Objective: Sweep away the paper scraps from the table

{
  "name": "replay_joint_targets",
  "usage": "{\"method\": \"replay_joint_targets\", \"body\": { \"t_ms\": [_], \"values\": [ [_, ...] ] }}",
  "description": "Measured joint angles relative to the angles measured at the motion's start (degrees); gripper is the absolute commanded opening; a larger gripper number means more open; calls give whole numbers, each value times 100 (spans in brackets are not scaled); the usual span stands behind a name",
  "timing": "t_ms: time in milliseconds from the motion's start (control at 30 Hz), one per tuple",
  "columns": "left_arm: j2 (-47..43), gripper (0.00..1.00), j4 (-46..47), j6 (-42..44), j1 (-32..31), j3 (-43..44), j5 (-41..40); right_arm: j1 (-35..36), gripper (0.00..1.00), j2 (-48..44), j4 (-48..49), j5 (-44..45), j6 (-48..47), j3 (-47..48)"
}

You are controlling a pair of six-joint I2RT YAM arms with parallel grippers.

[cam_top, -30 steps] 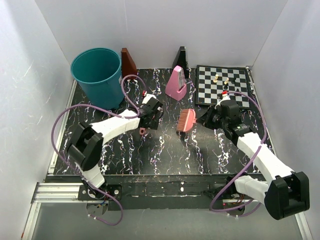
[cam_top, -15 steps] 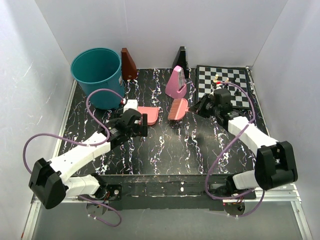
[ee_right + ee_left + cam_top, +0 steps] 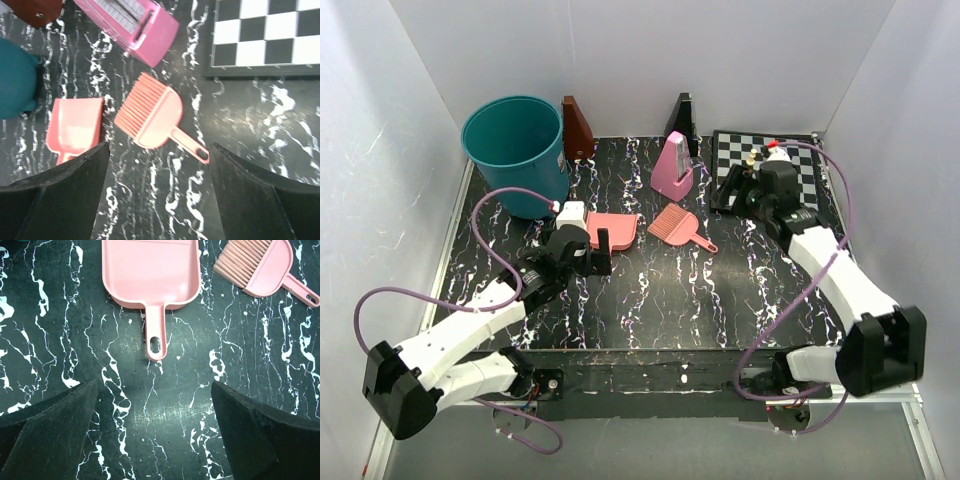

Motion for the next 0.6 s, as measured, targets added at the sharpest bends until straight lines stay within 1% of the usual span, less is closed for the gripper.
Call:
{"method": "replay_joint_targets", "body": {
  "t_ms": [133,267,433,600],
  "values": [
    [-245,98,76,-50,-4,-136,-59,0,88,-911,-240,417,-374,-612],
    [-608,98,291,-52,-22,-337,-74,0,89,-1768,-422,564,-597,-1246],
    [-1552,98,721,15,-48,-866,-96,0,89,-3543,-372,511,-739,-2245],
    [-2553,98,1132,33,-72,-1460,-227,0,90,-5034,-245,509,-774,-2914]
  ]
}}
